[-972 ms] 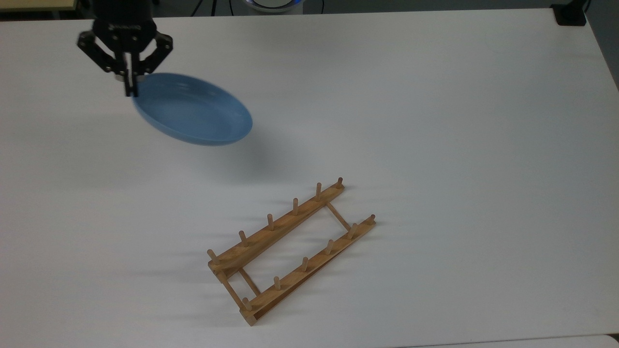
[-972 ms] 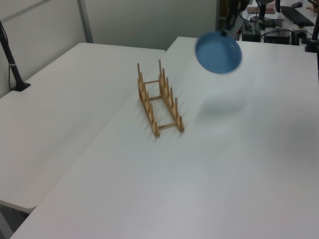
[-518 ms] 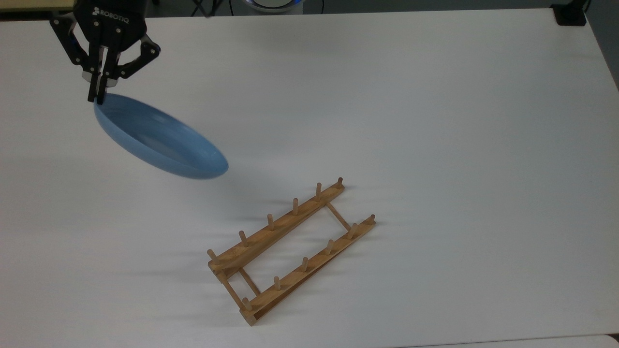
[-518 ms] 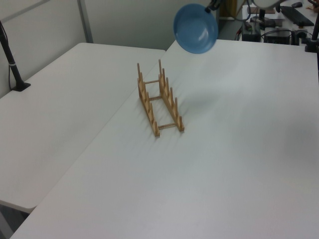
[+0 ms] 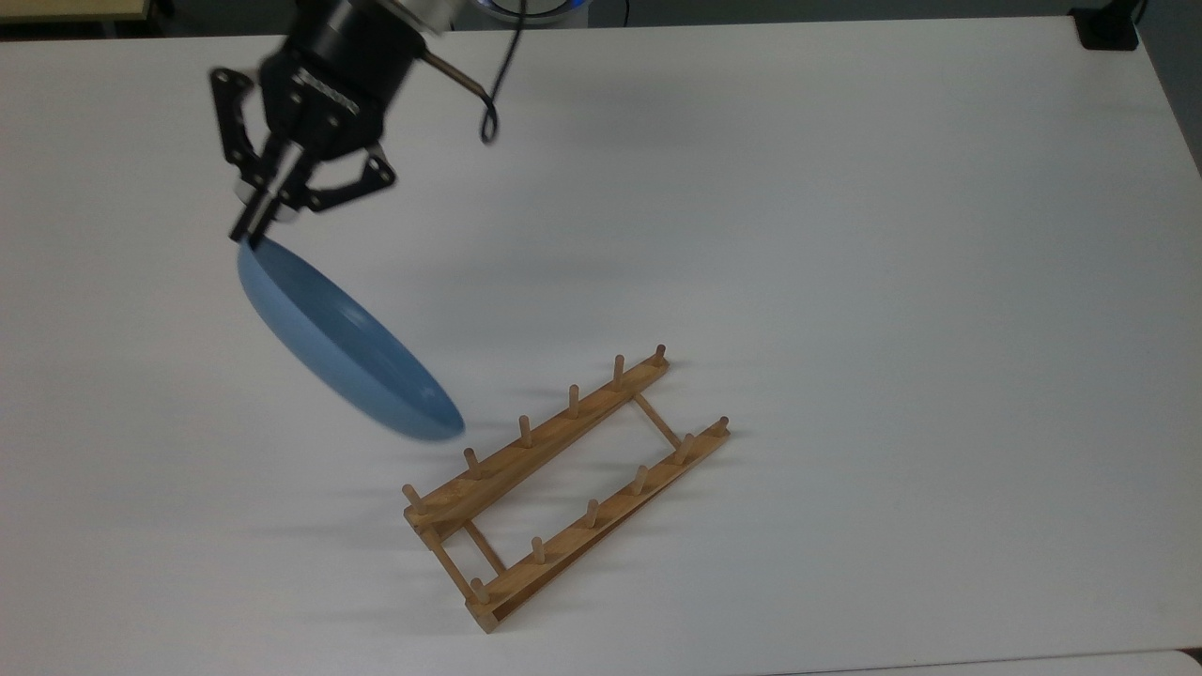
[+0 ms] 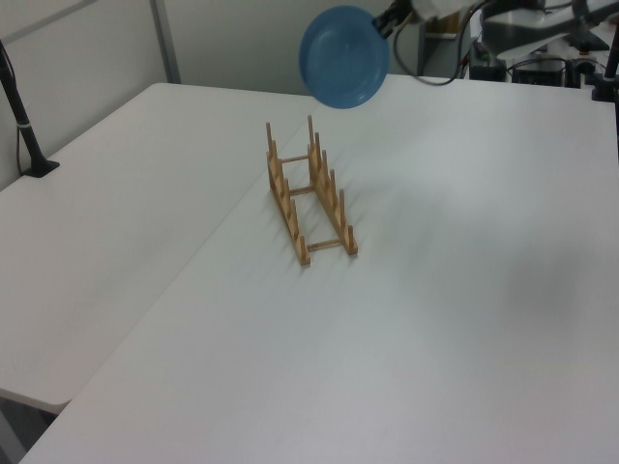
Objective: Place plate in plate rack
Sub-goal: 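Carry the upright plate over the wooden rack and lower it between pegs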
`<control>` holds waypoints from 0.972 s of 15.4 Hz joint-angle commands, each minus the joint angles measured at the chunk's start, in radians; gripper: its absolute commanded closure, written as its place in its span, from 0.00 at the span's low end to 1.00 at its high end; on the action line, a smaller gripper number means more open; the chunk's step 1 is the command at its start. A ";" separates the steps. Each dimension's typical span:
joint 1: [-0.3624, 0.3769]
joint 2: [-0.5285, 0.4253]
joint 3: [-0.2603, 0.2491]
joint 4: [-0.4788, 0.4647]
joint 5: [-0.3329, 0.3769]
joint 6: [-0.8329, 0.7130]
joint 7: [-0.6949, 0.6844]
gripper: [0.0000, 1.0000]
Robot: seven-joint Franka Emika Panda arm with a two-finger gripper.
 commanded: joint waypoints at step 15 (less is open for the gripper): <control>0.169 0.331 -0.012 0.312 -0.274 -0.233 0.528 1.00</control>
